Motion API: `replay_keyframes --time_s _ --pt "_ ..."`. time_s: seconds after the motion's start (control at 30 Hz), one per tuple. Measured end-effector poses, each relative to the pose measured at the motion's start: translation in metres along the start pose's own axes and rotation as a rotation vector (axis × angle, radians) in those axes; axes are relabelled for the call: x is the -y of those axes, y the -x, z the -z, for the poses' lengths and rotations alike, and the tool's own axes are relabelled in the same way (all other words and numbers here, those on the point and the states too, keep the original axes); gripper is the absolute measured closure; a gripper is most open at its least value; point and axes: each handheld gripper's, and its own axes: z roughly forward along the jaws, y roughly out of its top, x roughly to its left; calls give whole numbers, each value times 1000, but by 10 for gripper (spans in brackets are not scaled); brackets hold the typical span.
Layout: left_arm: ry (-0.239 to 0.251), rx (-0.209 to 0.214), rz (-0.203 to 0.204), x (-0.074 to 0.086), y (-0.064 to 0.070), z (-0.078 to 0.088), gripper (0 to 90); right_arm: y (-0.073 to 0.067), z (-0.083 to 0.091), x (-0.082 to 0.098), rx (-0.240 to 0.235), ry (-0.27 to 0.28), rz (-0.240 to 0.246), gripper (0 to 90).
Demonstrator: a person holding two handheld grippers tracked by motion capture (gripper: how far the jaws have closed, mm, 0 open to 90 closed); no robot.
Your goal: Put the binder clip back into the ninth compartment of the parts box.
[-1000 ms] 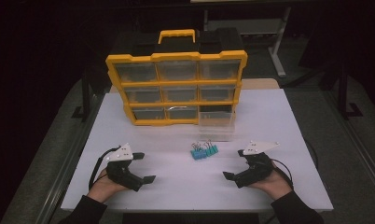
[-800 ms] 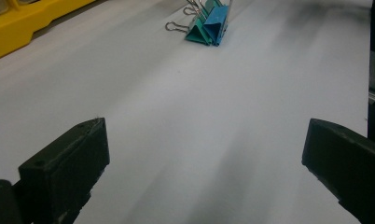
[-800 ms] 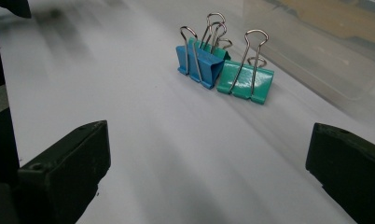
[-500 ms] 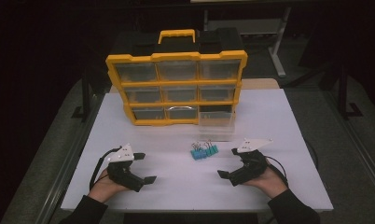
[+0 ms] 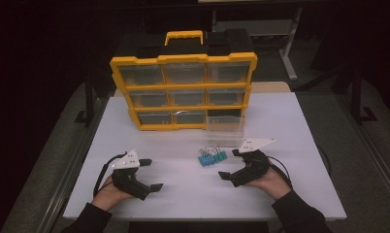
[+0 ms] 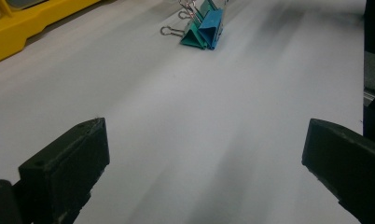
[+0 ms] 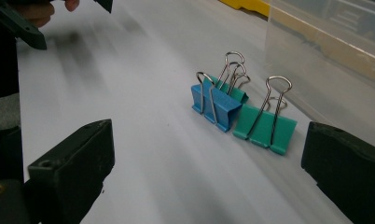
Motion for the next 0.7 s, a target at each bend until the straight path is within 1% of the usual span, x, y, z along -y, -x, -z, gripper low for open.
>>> replay_keyframes --time_s 0.2,0.37,0.5,0.7 --pt "-1 -1 -1 0 -1 0 4 2 -6 -4 -12 -11 7 26" --pt "6 3 0 0 -1 0 4 2 -11 -10 -26 -4 18 36" --pt "6 4 2 0 -1 0 4 2 -15 -13 -27 -3 23 41" --pt "9 4 2 0 -1 1 4 5 -20 -16 -38 2 19 48"
